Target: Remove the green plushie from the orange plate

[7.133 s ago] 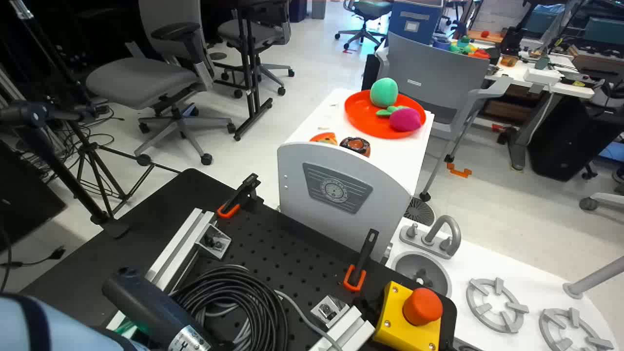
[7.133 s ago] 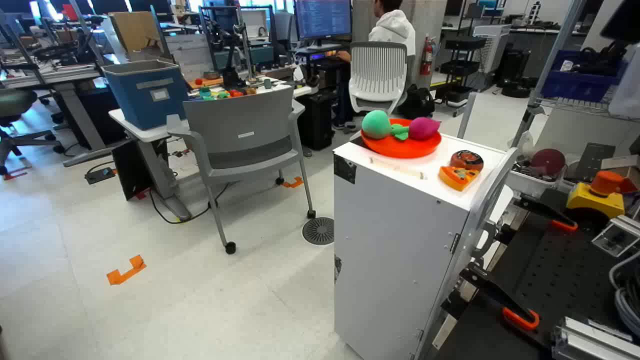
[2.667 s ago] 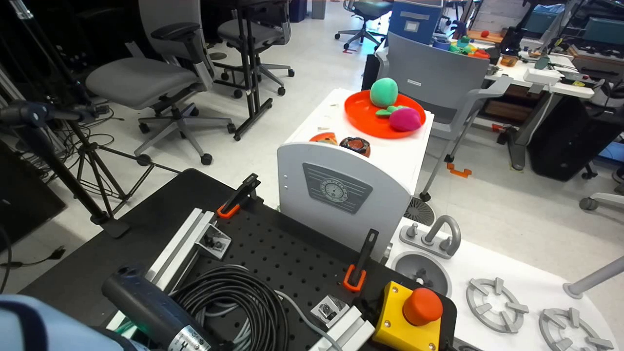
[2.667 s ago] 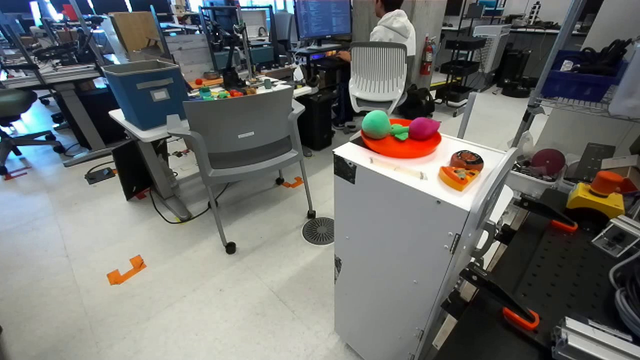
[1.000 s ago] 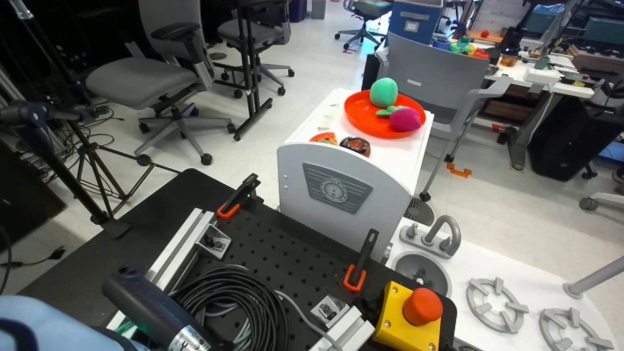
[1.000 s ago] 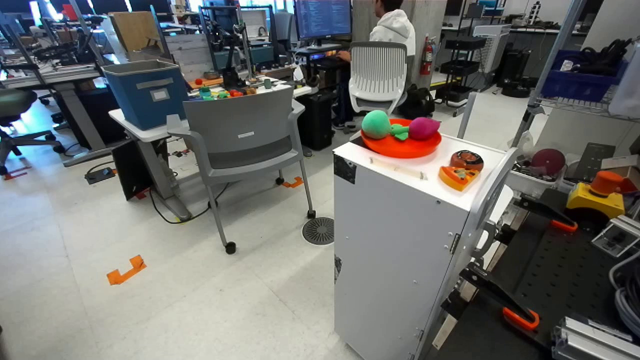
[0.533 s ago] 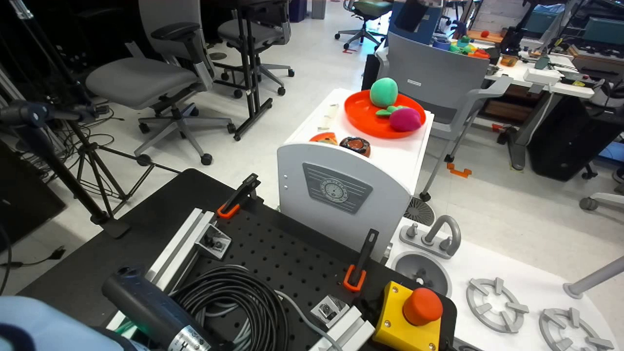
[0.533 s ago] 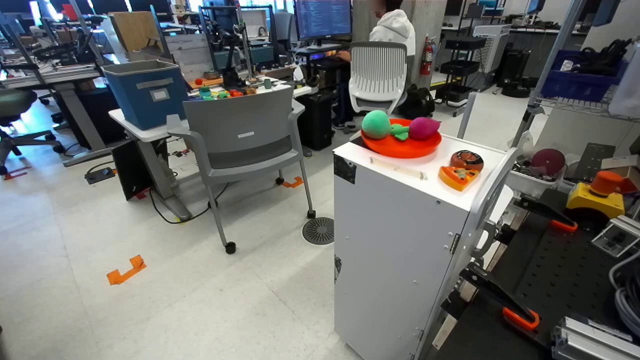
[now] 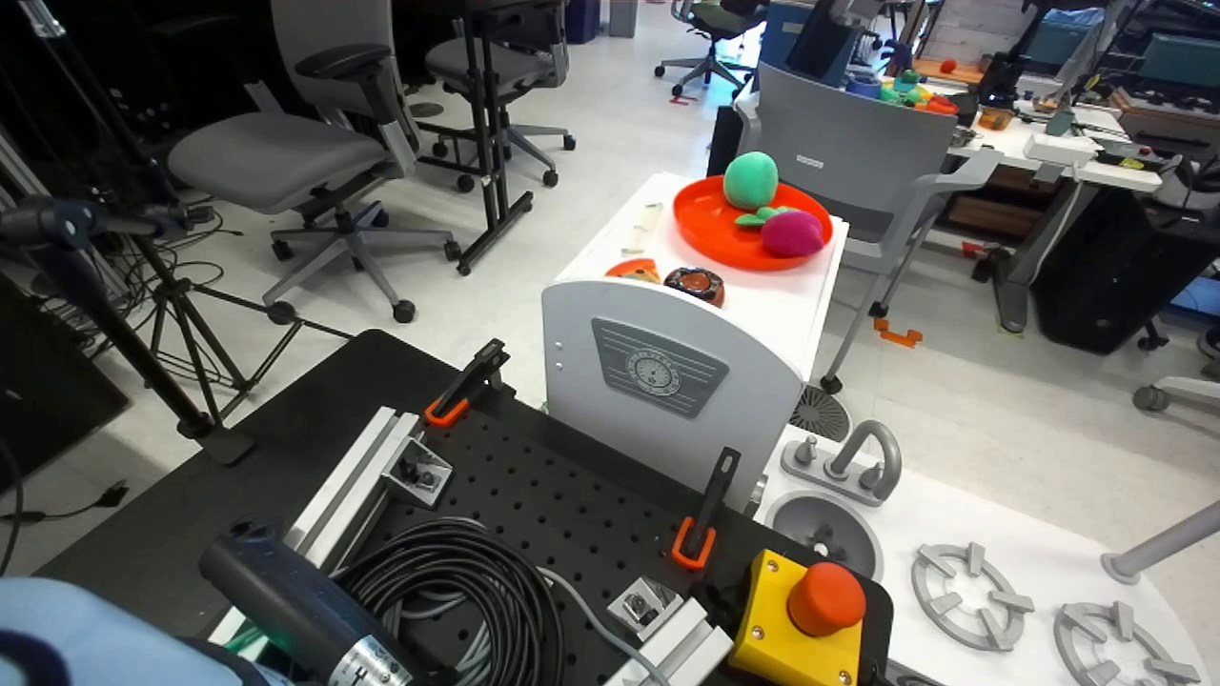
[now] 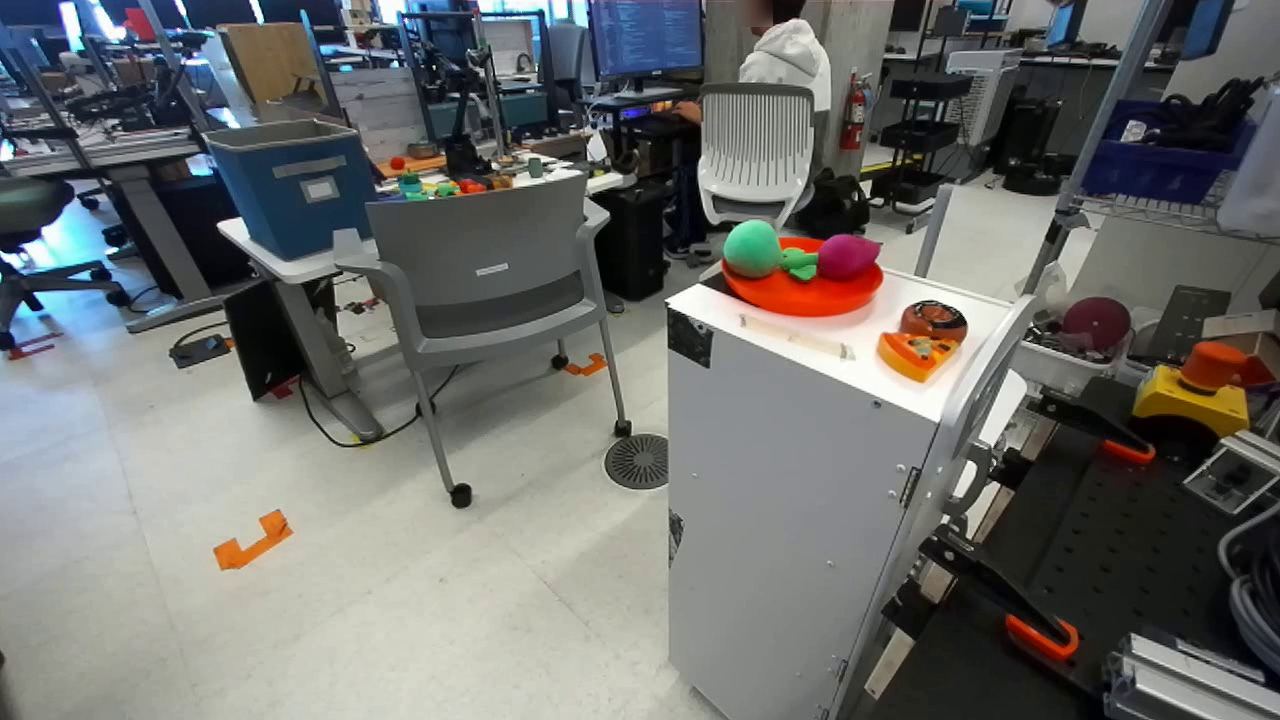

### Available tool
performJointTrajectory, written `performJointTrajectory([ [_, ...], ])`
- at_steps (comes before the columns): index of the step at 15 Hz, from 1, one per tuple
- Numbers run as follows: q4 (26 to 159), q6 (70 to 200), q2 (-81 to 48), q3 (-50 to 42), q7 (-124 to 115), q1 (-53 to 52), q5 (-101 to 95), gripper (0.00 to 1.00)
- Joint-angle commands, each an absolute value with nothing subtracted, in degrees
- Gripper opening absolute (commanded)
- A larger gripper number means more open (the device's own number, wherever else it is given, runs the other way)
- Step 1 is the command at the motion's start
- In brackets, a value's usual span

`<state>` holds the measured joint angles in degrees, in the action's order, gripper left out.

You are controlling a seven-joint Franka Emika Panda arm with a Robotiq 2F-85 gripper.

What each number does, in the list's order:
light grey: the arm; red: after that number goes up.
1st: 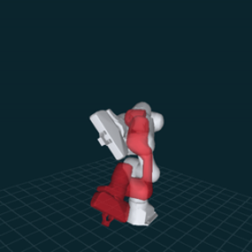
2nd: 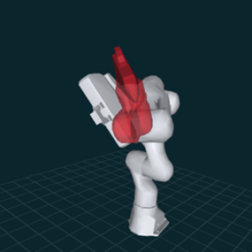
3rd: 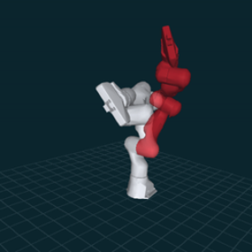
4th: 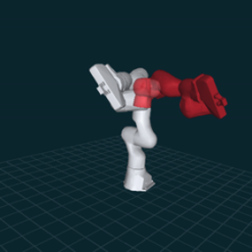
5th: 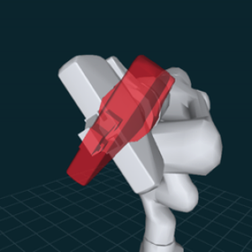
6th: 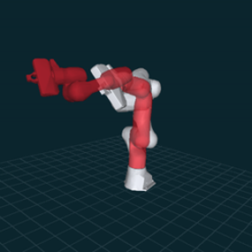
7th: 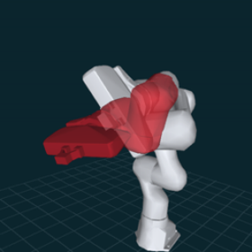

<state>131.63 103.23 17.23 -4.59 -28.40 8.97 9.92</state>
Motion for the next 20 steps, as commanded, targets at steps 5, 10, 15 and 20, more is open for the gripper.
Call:
performJointTrajectory([
  [5,131.34,99.38,19.81,-2.59,-17.16,6.91,3.23,1.0],
  [10,131.19,100.4,19.61,0.28,-31.33,8.45,-1.3,1.0],
  [15,130.67,101.09,19.02,0.91,-38.58,8.11,-1.55,1.0],
  [20,130.28,104.69,18.48,1.38,-46.9,8.06,-2.22,1.0],
])
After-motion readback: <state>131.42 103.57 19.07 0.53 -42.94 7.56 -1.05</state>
